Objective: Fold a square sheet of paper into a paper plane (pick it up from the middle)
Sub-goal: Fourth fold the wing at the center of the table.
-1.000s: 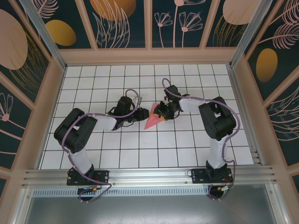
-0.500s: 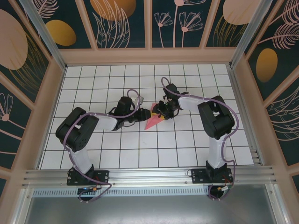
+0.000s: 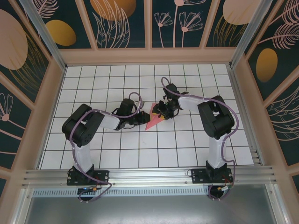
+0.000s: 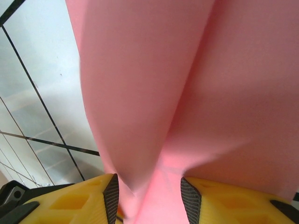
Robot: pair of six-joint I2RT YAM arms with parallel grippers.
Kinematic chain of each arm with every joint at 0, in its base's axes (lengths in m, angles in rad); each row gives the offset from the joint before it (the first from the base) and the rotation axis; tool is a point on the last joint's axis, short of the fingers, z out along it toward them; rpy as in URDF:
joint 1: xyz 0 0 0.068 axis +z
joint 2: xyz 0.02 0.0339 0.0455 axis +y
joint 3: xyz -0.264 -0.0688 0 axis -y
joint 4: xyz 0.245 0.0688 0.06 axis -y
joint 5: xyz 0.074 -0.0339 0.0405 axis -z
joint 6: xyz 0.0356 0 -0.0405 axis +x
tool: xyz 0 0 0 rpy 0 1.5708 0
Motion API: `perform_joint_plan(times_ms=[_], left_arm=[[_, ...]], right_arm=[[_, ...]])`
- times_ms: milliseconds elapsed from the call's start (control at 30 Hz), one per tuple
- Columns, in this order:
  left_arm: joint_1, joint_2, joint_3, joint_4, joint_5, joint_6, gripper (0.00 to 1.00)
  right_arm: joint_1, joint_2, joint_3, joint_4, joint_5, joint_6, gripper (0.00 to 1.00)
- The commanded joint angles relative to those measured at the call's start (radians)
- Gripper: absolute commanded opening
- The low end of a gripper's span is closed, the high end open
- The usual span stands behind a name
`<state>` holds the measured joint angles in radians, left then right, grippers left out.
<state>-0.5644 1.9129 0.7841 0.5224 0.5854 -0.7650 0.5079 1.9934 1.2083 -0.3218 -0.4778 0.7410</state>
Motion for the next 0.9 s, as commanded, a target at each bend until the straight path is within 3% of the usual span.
perform_joint_plan(times_ms=[0, 867], left_arm=[[0.002, 0.023, 0.024, -0.047, -0.02, -0.007, 0.12], [0.001, 0.02, 0.041, -0.088, -0.056, 0.006, 0.13]], right_arm=[[-0.001, 0.156, -0.087, -0.013, 0.126, -0.006, 0.46], [-0.018, 0.177, -0.089, -0.046, 0.174, -0.01, 0.39]])
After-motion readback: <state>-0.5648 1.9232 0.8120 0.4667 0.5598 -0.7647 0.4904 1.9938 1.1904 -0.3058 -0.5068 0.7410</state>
